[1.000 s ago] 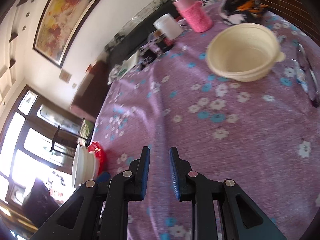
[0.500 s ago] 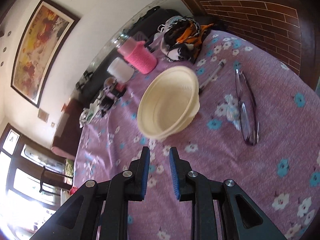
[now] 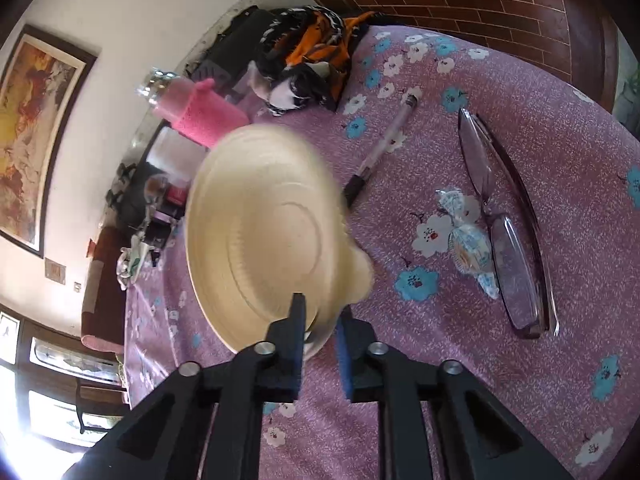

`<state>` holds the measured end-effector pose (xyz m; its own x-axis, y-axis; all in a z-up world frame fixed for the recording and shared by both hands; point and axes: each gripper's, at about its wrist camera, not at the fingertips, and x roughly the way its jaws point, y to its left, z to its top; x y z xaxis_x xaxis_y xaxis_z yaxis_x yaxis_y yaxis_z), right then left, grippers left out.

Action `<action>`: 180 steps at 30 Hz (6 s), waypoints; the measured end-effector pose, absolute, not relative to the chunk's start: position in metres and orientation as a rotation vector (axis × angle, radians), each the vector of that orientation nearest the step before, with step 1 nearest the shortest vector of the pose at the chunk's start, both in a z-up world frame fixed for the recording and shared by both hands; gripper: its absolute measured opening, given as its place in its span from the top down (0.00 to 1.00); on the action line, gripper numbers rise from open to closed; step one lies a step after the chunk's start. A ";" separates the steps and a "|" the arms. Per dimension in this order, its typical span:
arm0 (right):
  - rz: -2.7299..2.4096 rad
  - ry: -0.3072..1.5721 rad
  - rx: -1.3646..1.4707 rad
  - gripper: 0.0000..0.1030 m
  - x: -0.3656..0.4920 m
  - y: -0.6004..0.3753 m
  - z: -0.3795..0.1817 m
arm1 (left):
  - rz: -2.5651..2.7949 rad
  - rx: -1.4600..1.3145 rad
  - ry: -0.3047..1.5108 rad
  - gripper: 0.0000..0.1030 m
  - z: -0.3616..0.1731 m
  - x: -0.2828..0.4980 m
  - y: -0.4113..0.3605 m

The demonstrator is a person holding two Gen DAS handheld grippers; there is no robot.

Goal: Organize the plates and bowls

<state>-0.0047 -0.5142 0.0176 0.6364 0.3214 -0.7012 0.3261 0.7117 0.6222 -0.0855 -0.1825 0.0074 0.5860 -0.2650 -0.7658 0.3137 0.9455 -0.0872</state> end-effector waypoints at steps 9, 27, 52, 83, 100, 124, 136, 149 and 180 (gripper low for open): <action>0.242 0.943 0.649 0.91 -0.067 -0.467 0.053 | -0.336 0.004 0.839 0.34 0.021 -0.095 -0.163; 0.186 0.762 0.301 0.67 -0.126 -0.439 0.085 | -0.396 -0.070 0.828 0.34 0.048 -0.098 -0.146; 0.161 0.890 0.409 0.67 -0.131 -0.442 0.056 | -0.395 -0.019 0.947 0.56 0.051 -0.025 -0.188; 0.205 0.925 0.481 0.85 -0.125 -0.430 0.051 | -0.345 0.139 0.866 0.80 0.042 -0.045 -0.209; 0.372 1.001 0.371 0.85 -0.135 -0.368 0.053 | -0.262 0.080 0.890 0.76 0.038 -0.100 -0.138; 0.357 0.982 0.306 0.80 -0.137 -0.335 0.040 | -0.202 0.130 0.762 0.61 0.034 -0.109 -0.134; 0.367 0.970 0.316 0.80 -0.140 -0.334 0.048 | -0.188 0.140 0.741 0.61 0.039 -0.110 -0.134; 0.370 0.957 0.301 0.80 -0.144 -0.330 0.054 | -0.177 0.141 0.724 0.60 0.044 -0.117 -0.129; 0.446 0.928 0.245 0.80 -0.131 -0.291 0.093 | -0.098 0.100 0.662 0.60 0.073 -0.125 -0.091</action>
